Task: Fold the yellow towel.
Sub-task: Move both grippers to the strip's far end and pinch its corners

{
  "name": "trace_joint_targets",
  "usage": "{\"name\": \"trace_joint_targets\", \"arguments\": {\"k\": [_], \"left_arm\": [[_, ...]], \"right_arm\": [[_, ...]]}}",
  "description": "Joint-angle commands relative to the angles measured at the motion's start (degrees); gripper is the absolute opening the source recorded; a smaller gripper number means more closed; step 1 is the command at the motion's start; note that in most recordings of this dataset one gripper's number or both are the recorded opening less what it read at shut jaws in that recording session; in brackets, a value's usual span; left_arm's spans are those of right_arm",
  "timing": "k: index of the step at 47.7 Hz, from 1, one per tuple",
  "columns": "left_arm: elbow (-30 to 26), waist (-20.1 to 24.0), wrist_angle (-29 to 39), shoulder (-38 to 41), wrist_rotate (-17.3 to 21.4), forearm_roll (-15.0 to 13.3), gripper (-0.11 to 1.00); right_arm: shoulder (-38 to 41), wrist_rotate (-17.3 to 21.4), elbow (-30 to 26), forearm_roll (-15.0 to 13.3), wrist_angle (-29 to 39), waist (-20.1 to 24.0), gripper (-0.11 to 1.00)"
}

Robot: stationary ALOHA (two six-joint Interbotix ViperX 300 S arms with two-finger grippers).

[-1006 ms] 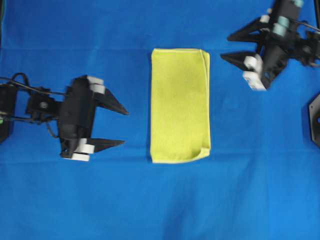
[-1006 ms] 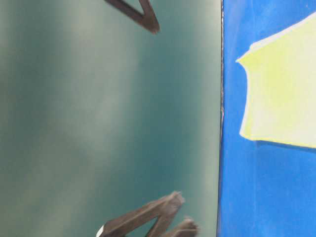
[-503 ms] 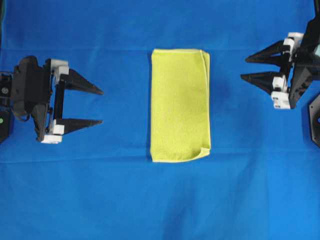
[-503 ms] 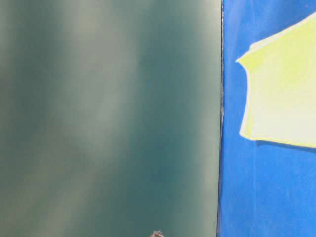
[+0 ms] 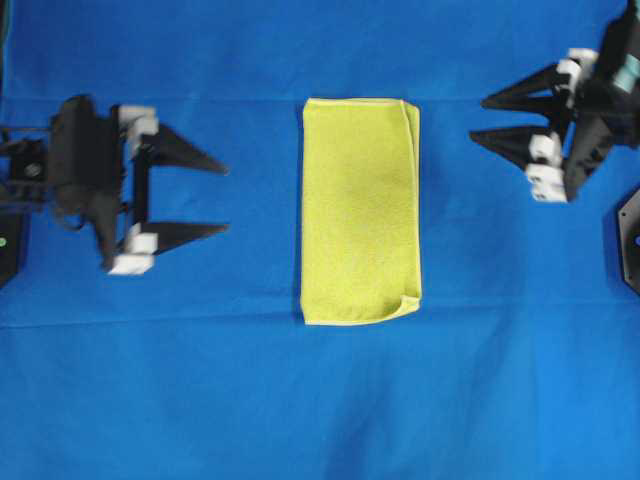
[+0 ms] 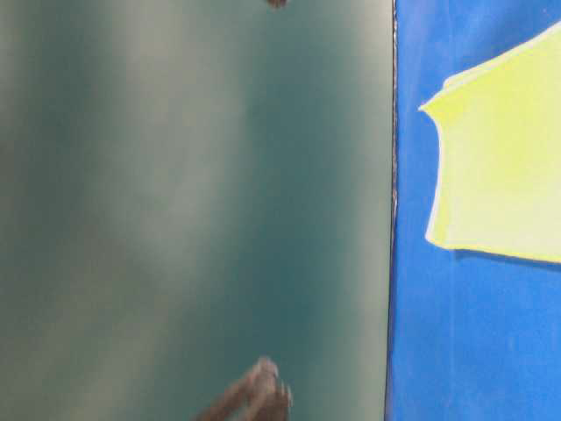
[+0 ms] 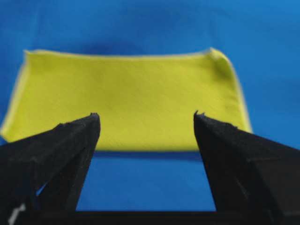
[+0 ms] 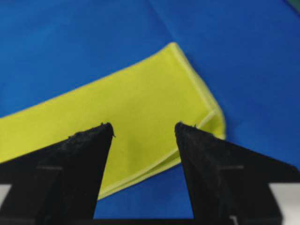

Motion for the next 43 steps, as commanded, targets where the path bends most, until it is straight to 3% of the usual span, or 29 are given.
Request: {"name": "trace_joint_targets", "arguments": {"k": [1,12,23,33,43], "left_arm": [[-4.0,2.6,0.0,3.3,0.1,-0.2,0.77],[-11.1,9.8,0.6,14.9,0.4,-0.2,0.77],[-17.4,15.1,0.6,26.8,0.3,-0.2,0.77],[-21.5,18.3,0.3,34.6,0.3,-0.2,0.77],[-24.0,20.1,0.4,41.2,0.3,-0.2,0.76]], "right_arm": [[3.9,-0.1,-4.6,-0.9,2.2,-1.3,0.6],[17.7,-0.2,-11.9,-3.3,6.3,-4.3,0.6],[30.1,-0.2,-17.3,-4.6,5.7,-5.6,0.6],[38.0,-0.2,-19.1,-4.6,3.7,-6.6,0.6],[40.7,0.0,-18.5,-4.5,3.9,-7.1,0.6]]}}
